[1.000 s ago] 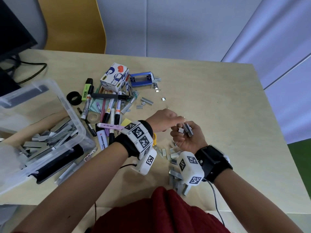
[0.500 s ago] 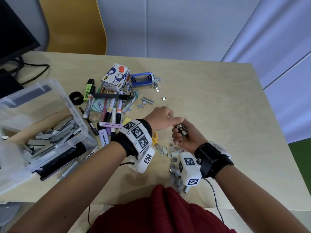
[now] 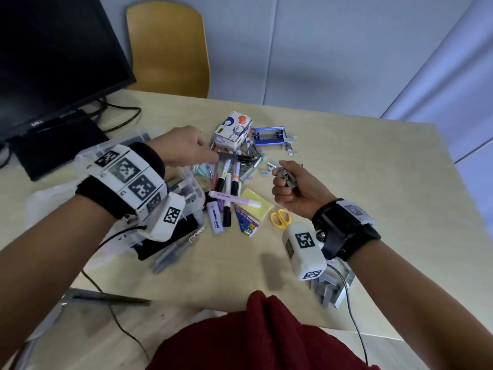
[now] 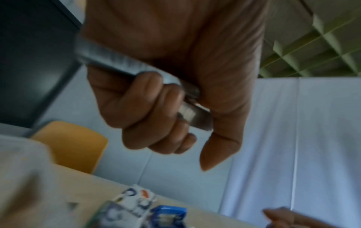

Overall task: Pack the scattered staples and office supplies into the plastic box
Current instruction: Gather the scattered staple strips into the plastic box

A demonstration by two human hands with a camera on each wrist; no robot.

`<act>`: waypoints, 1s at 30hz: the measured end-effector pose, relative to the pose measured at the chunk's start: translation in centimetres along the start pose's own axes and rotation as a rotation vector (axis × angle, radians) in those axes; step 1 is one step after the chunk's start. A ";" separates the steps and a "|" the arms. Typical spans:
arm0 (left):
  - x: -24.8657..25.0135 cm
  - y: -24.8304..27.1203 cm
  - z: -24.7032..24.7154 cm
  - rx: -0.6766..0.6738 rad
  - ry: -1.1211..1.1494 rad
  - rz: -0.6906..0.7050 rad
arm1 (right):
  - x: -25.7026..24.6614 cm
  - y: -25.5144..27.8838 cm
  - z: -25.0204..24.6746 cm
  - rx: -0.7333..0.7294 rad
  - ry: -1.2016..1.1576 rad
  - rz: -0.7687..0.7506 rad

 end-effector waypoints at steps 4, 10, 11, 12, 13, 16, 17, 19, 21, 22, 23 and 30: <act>-3.7 -0.3 0.6 -0.145 -0.008 -0.172 | 1.8 -0.3 2.5 -0.023 -0.022 0.003; -5.7 -1.1 3.7 -0.274 0.347 -0.284 | 4.3 -0.4 4.4 0.010 -0.019 0.004; -5.7 -1.0 3.8 -0.283 0.431 -0.283 | 4.5 -0.4 4.5 0.020 -0.019 -0.001; -5.6 -0.7 3.8 -0.300 0.500 -0.273 | 4.7 -0.4 4.6 0.032 -0.020 -0.007; -5.5 -0.6 3.8 -0.330 0.552 -0.258 | 4.9 -0.5 4.7 0.042 -0.019 -0.013; -5.6 -0.3 3.2 -0.437 0.566 -0.204 | 5.5 -0.7 5.3 0.059 0.026 -0.029; -5.6 -0.1 2.8 -0.451 0.524 -0.183 | 5.6 -0.7 5.6 0.057 0.061 -0.036; -6.0 -0.3 1.9 -0.443 0.430 -0.145 | 5.8 -0.8 6.6 0.039 0.159 -0.063; -6.5 -1.0 0.6 -0.372 0.366 -0.102 | 5.8 -1.0 8.0 0.007 0.304 -0.114; -6.8 -1.4 -0.2 -0.311 0.343 -0.092 | 5.7 -1.1 8.7 -0.016 0.376 -0.141; -7.2 -1.9 -1.1 -0.231 0.316 -0.091 | 5.7 -1.3 9.4 -0.039 0.444 -0.162; -11.4 -5.8 -4.7 0.051 -0.325 -0.121 | 6.6 -3.5 14.7 -0.110 1.095 -0.303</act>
Point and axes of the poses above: each hand's wrist, its own y-axis away from the middle knuckle, its own z-axis out of the palm, x = y × z, the point moved 2 cm from there along -y, towards the middle knuckle, and after that the axes turned 12 degrees about -y, right-handed, at the moved point
